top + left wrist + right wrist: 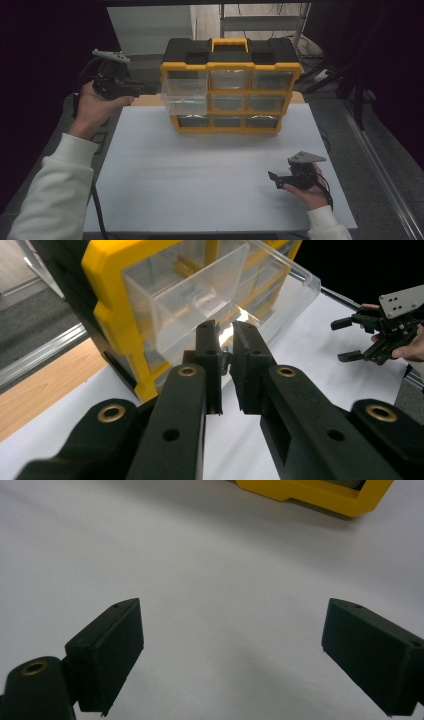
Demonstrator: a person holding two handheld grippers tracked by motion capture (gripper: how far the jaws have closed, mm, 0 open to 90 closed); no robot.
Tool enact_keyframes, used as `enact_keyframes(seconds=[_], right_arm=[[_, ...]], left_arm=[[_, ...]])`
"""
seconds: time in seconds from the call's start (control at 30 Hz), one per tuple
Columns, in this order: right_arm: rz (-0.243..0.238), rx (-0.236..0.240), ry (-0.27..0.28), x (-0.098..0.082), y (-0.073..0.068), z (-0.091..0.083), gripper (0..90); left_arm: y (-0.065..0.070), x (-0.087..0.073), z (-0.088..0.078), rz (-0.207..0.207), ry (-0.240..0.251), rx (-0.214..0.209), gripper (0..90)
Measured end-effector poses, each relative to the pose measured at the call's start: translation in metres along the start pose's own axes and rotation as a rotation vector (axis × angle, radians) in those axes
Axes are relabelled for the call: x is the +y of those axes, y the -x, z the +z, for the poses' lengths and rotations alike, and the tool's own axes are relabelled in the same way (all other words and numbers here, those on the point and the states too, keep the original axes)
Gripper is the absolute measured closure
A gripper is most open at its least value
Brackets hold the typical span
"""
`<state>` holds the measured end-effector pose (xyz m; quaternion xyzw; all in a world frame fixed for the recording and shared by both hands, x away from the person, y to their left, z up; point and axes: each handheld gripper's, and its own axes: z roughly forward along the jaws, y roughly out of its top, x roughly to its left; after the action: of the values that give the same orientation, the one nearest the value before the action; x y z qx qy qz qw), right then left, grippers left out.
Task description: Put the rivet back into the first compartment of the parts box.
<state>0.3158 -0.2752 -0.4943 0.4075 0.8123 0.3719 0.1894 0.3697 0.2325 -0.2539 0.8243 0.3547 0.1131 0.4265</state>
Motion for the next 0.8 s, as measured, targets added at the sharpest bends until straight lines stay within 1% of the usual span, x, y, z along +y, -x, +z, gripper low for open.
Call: enact_keyframes(seconds=[0.13,0.27,0.63,0.8], right_arm=[[-0.001,0.001,0.000,0.000,0.000,0.000,10.0],[-0.001,0.002,0.000,0.000,0.000,0.000,10.0],[0.000,0.000,-0.001,0.000,0.000,0.000,10.0],[-0.001,0.002,-0.001,0.000,0.000,0.000,10.0]], left_arm=[[0.002,0.007,0.007,0.012,-0.005,-0.003,83.3],[0.004,0.014,0.014,0.014,-0.011,-0.004,83.3],[0.007,0.026,0.035,0.020,-0.025,-0.014,83.3],[0.010,0.032,0.043,0.033,-0.031,-0.017,83.2]])
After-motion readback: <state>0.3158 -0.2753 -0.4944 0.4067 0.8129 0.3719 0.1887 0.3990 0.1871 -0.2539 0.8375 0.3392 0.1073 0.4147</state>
